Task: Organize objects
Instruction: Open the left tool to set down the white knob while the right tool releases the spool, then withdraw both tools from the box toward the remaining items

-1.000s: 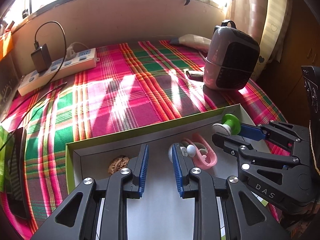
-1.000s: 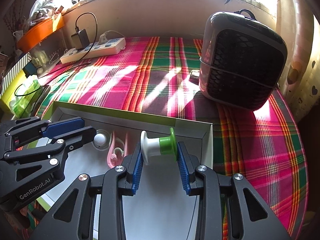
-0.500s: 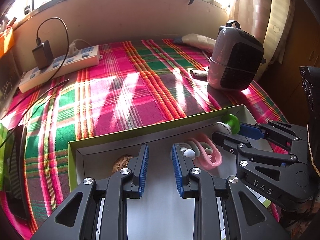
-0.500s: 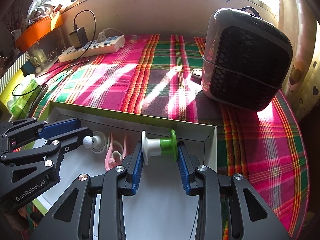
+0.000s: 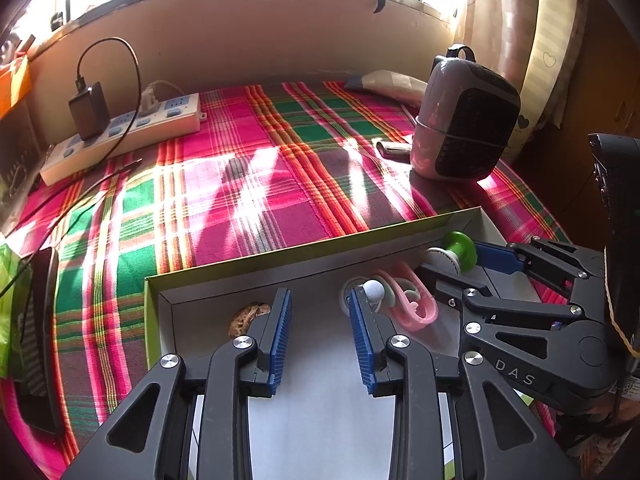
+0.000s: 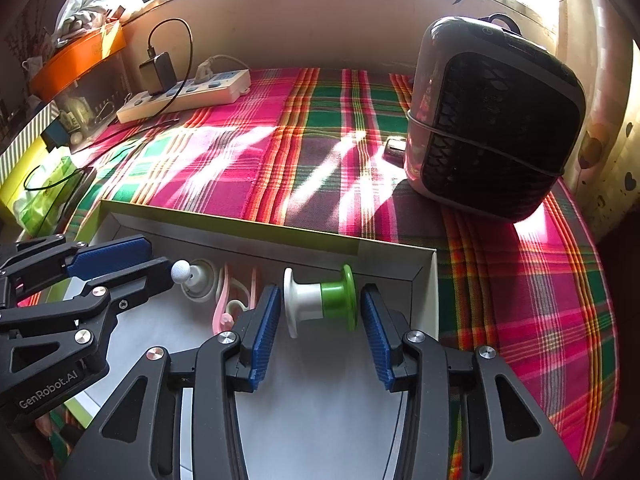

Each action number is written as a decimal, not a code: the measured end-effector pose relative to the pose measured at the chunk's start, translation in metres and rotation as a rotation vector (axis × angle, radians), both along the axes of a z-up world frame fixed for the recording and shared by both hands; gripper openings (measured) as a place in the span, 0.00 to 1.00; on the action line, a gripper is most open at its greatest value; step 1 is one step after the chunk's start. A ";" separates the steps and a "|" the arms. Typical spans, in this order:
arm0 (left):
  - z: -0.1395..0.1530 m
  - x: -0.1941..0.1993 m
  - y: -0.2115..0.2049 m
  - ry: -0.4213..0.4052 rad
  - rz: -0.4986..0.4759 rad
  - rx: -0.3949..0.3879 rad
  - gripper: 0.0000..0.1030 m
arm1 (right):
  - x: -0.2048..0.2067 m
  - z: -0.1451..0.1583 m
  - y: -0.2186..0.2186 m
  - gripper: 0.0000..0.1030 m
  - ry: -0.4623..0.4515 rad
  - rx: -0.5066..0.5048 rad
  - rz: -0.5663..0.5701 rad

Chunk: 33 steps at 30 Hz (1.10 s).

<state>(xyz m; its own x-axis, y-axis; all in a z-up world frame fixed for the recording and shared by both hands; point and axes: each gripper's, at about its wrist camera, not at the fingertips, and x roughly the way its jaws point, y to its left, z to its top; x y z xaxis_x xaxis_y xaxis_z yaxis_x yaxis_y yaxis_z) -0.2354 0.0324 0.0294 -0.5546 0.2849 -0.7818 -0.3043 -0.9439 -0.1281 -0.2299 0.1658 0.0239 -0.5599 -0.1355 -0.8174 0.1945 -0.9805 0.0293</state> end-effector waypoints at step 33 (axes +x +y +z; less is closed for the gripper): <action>0.020 0.036 -0.017 0.048 0.025 0.010 0.32 | 0.033 0.016 0.005 0.52 0.048 -0.033 -0.016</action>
